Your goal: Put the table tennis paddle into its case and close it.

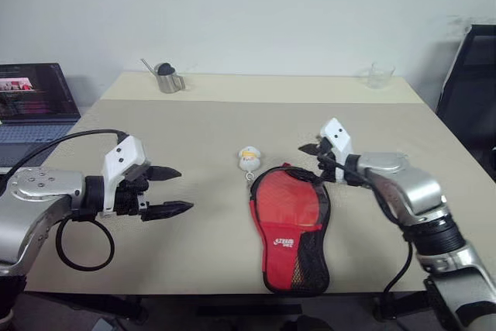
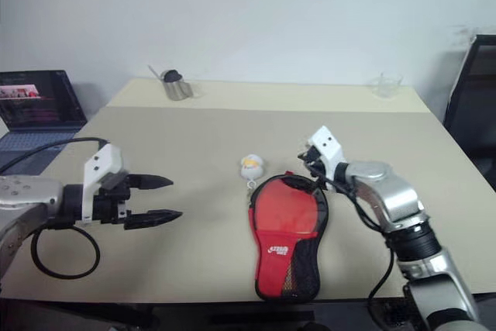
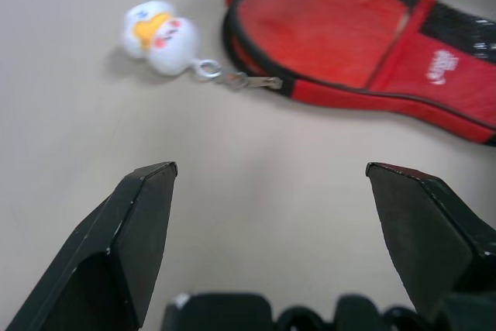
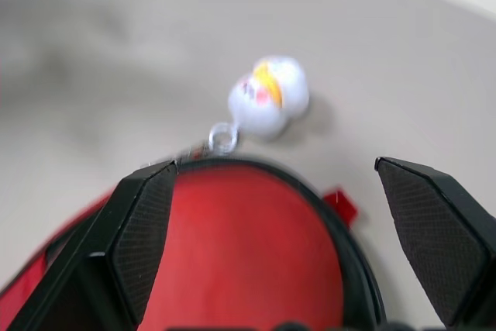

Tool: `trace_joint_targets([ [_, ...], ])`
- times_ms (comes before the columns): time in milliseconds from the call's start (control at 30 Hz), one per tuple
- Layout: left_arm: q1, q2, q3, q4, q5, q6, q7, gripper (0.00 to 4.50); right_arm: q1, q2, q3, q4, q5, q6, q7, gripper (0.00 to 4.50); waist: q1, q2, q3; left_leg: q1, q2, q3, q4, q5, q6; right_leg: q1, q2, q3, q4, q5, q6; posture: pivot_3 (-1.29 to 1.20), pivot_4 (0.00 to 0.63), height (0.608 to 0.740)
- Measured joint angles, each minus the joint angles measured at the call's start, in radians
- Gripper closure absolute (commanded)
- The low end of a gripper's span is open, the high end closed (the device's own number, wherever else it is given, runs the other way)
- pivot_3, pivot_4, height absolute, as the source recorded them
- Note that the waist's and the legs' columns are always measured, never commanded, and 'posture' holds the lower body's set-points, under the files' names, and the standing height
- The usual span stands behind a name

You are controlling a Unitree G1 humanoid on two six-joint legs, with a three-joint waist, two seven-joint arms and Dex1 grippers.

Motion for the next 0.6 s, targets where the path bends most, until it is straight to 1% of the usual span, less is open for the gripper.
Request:
trace_joint_targets([
  [200,0.053,-0.001,0.042,-0.017,0.008,0.015,0.055,0.21,0.069,0.086,0.05,0.034,-0.057,-0.104,-0.009,0.03,0.001,0.0,0.0,0.001,0.001,-0.001,0.0,0.0,0.0,0.0,0.0,-0.001,0.001,0.0,-0.001,0.0,0.15,0.74],
  [367,0.052,-0.002,0.045,-0.015,0.041,0.024,0.116,0.21,0.087,0.162,0.069,0.149,-0.125,-0.199,-0.039,0.03,0.001,0.0,0.0,0.001,0.001,-0.001,0.001,0.0,0.0,0.0,0.0,-0.001,0.001,0.001,-0.002,0.0,0.15,0.74],
  [500,-0.025,-0.025,0.012,0.003,0.081,0.057,0.2,0.21,0.098,0.208,0.074,0.23,-0.166,-0.259,-0.063,0.03,0.003,0.0,0.0,0.001,0.001,-0.002,0.001,0.0,0.0,0.001,0.0,-0.001,0.001,0.001,-0.002,0.0,0.15,0.74],
  [600,-0.093,-0.052,-0.051,0.026,0.117,0.102,0.26,0.21,0.105,0.228,0.074,0.272,-0.198,-0.288,-0.072,0.03,0.002,-0.001,0.0,0.001,0.0,-0.001,0.001,0.0,0.0,0.001,0.0,0.0,0.001,0.001,-0.002,0.0,0.15,0.74],
])
